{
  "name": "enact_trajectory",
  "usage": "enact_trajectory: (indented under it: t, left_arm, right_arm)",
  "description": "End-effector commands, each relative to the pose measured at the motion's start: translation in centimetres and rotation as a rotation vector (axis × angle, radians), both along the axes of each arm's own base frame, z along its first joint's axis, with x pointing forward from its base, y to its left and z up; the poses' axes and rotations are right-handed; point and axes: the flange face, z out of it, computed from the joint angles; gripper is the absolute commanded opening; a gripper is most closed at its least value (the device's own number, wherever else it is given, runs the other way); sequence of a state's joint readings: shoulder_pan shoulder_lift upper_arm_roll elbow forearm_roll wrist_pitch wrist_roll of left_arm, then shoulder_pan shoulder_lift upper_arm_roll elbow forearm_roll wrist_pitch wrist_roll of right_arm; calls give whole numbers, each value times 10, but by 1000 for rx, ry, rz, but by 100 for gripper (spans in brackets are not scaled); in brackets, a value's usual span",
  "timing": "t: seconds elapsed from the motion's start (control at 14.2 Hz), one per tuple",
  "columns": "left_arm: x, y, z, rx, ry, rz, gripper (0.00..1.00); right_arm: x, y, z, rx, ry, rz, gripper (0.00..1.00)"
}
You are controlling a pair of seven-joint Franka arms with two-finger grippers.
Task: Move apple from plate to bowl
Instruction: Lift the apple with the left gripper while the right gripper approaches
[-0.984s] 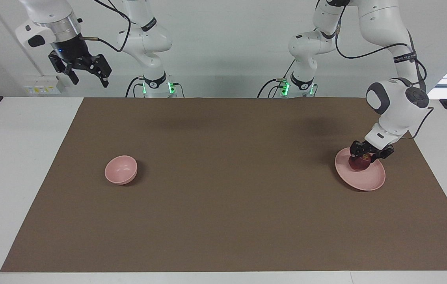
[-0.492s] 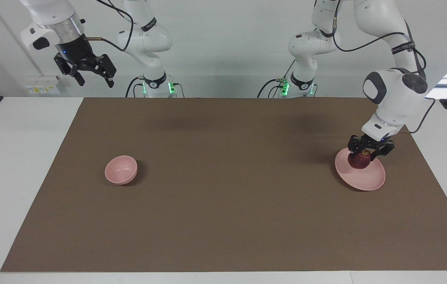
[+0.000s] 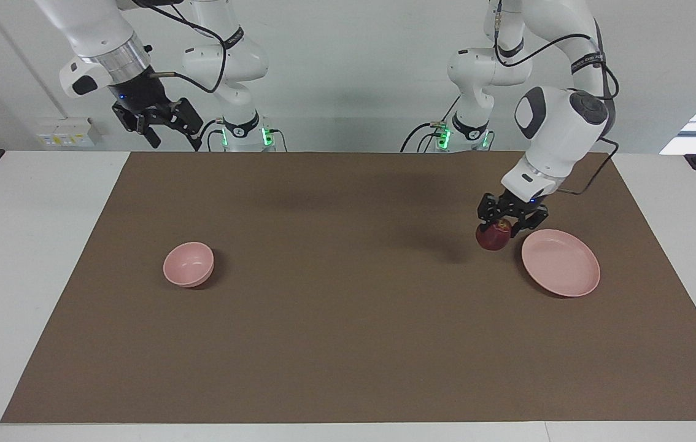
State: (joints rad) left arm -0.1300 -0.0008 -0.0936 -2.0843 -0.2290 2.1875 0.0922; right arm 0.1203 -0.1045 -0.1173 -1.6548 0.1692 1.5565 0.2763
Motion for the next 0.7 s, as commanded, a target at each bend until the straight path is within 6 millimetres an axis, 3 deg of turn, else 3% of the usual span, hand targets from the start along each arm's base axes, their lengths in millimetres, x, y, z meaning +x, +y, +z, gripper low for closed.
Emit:
enact_trajectory:
  t: [0.0,0.63]
  left_arm:
    - [-10,-38,8,-67,16,17,0]
    - [-46,-164,34,-386,-13,189,0]
  right_arm:
    - [4,14,-9,100,28,-138,100]
    - [29,58,-32,409,238,-558,100]
